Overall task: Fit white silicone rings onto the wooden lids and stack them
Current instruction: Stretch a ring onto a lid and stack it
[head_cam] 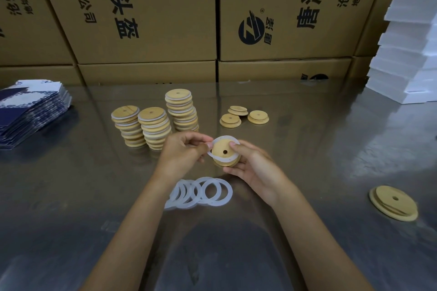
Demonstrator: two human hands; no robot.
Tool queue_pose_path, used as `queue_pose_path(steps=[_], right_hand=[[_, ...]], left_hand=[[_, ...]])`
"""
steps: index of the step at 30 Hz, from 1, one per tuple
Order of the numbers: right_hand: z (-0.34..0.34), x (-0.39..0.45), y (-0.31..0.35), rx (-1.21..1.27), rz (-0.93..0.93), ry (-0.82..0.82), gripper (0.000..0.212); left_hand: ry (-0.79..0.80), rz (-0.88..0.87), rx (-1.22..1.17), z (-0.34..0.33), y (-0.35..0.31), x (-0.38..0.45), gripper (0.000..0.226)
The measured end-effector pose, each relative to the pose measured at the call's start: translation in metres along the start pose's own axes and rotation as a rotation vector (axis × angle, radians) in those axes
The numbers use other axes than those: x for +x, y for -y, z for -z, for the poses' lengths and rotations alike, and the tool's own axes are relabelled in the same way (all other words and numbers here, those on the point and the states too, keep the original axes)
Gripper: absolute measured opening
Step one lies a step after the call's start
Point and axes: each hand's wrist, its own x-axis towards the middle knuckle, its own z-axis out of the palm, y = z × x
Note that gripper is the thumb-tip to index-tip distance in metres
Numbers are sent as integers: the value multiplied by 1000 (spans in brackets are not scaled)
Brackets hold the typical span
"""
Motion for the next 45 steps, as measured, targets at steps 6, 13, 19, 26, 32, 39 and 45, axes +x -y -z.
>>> queue_pose_path(steps=[6,13,19,26,32,39,45], right_hand=[[0,1,0,91,-23,-11,27],[-1,1,-3,266,-60,-21,29],[-6,1,-4,348,20,-13,25],[-11,-1,-6,118,81,8,29],[-11,0,-5,-201,115,-237,24],[-7,-3,-4,-253,158,-132,16],[-2,-3,-3,-170,148,-66,18]], left_hand=[[26,10,5,0,1,0,9],[79,61,-74,0,2,1,12],[12,146,-185,-10,4,-4,12],[-72,168,-211,-24,5,-6,13],[-87,-9,-28,-21,3,-6,7],[-41,50,-123,-17,3,-5,3],[83,166,-231,-7,7,-2,7]])
